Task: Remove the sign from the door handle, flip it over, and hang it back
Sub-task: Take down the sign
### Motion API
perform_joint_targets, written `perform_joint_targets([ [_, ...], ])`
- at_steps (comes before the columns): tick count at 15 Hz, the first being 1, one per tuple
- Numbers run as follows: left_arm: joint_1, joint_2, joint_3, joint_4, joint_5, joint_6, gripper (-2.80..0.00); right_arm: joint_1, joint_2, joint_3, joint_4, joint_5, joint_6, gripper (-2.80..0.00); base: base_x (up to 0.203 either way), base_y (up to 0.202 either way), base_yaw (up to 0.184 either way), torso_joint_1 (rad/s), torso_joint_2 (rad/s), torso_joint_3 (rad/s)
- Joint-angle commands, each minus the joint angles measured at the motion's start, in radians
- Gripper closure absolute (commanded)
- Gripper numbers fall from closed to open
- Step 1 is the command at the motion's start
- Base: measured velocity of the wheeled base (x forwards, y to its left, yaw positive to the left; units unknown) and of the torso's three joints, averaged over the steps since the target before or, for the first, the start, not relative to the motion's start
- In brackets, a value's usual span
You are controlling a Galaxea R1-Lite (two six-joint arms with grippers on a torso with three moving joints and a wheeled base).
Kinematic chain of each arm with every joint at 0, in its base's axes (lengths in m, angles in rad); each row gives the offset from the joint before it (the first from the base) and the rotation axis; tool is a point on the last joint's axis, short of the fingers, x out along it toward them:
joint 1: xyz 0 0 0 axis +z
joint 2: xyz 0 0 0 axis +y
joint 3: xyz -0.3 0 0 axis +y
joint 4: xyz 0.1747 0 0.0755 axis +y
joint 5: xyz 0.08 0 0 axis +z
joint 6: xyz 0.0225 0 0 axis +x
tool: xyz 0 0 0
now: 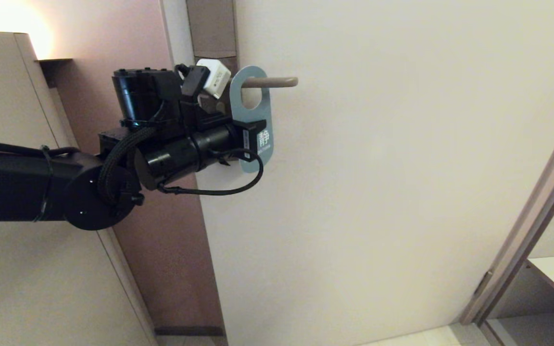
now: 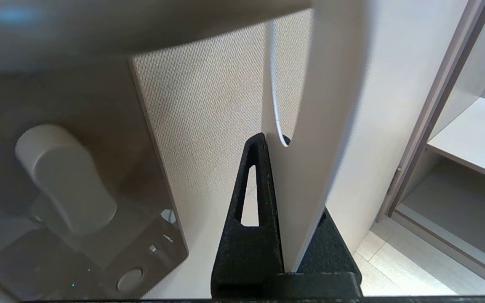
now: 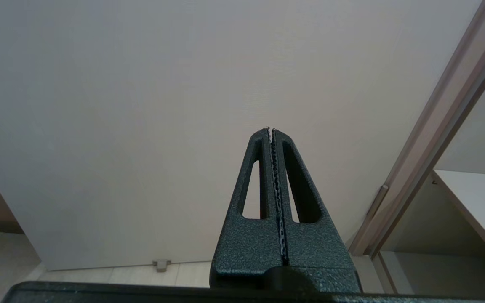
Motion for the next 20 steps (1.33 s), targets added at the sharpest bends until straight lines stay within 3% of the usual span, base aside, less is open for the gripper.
perform_joint_targets([
  [1, -0.001, 0.018, -0.02, -0.003, 0.0, -0.001, 0.0, 0.001, 0.0, 0.0, 0.0, 0.0, -0.002, 0.0, 0.0, 0.0, 0.0, 0.0, 0.0, 0.0],
  [20, -0.005, 0.11, -0.167, -0.015, 0.017, 0.002, 0.0, 0.001, 0.0, 0.0, 0.0, 0.0, -0.002, 0.0, 0.0, 0.0, 0.0, 0.0, 0.0, 0.0],
])
